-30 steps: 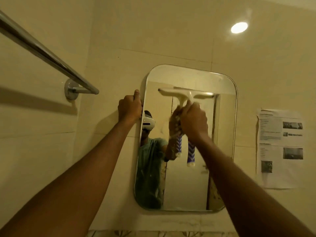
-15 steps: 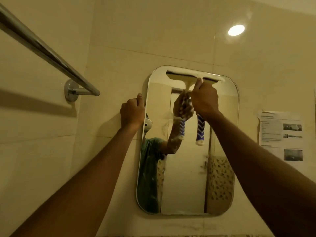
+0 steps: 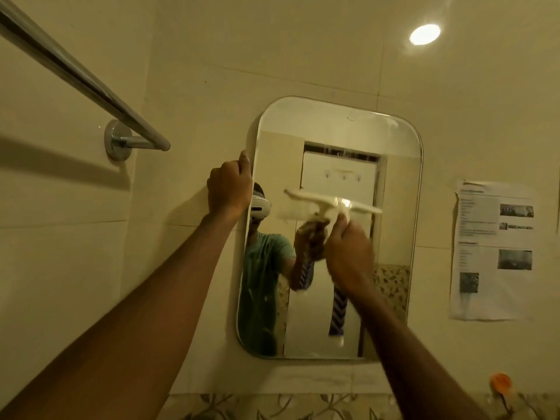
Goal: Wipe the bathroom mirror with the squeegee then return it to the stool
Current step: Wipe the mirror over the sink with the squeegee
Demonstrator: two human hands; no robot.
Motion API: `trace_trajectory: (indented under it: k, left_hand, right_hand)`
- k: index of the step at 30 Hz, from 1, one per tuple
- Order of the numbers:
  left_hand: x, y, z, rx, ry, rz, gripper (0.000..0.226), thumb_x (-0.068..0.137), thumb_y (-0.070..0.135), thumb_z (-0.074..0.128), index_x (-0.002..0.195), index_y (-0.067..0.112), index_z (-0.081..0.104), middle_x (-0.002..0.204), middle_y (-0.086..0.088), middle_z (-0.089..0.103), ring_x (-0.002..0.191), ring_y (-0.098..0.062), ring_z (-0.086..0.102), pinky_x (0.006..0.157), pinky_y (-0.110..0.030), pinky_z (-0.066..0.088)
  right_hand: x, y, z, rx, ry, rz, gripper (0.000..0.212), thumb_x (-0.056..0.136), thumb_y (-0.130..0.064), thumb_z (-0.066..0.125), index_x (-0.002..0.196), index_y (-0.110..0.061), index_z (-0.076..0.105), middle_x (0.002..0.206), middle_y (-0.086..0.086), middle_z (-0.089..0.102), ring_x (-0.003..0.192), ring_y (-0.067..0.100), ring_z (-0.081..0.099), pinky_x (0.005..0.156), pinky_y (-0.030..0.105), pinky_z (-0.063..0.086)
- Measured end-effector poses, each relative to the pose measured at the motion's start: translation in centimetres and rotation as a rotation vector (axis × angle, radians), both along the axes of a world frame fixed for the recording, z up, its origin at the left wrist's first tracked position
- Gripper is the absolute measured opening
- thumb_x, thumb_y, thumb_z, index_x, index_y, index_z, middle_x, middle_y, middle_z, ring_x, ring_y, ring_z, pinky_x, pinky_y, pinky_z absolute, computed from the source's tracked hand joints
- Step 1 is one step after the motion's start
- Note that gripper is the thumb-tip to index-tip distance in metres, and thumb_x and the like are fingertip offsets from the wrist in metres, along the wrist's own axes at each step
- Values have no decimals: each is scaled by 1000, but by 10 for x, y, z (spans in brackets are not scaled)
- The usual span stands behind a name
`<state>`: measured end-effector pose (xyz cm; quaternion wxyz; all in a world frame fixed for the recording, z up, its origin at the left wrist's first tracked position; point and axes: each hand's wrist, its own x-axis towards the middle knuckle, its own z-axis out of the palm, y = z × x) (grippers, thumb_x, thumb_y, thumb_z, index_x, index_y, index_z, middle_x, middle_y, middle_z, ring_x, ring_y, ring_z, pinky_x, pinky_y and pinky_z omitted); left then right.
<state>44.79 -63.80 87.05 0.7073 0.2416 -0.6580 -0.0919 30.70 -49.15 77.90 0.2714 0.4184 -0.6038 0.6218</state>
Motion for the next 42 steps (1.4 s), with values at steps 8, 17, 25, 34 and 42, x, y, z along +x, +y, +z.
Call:
trace_trajectory:
  k: [8,17,25,34,42]
  left_hand:
    - [-4,0,-28,18,-14,72,55,104,38,33,56,14,48,48,7,42,45,-4,41,44,-21,24]
    - [-4,8,-78,15,-23,94,47,103,35,36,63,16,51,56,1,50,45,-2,39,43,-14,22]
    - [0,9,-101,40,-49,83,52,102,34,40,66,5,62,55,-1,51,45,-11,42,44,-20,23]
    - [1,14,-137,93,-104,89,53,102,40,37,58,16,53,48,2,48,42,-6,43,45,-19,26]
    - [8,20,-181,195,-154,78,53,102,42,39,58,16,54,46,8,44,42,-2,42,42,-19,24]
  right_hand:
    - [-7,3,-6,67,42,3,36,100,-47,29,85,-24,52,64,-3,61,52,1,62,39,14,45]
    - [15,24,-130,167,-64,-21,39,87,-59,21,77,-31,46,58,-10,56,59,-13,57,37,6,36]
    - [7,15,-45,104,-1,-98,37,99,-50,27,77,-28,47,64,-11,55,48,1,55,36,6,36]
    - [25,22,-193,321,-144,-116,30,99,-42,36,86,-23,55,60,-10,58,47,4,56,39,14,35]
    - [28,30,-154,272,-129,-70,37,101,-42,34,76,-24,53,56,-9,54,48,0,56,37,7,35]
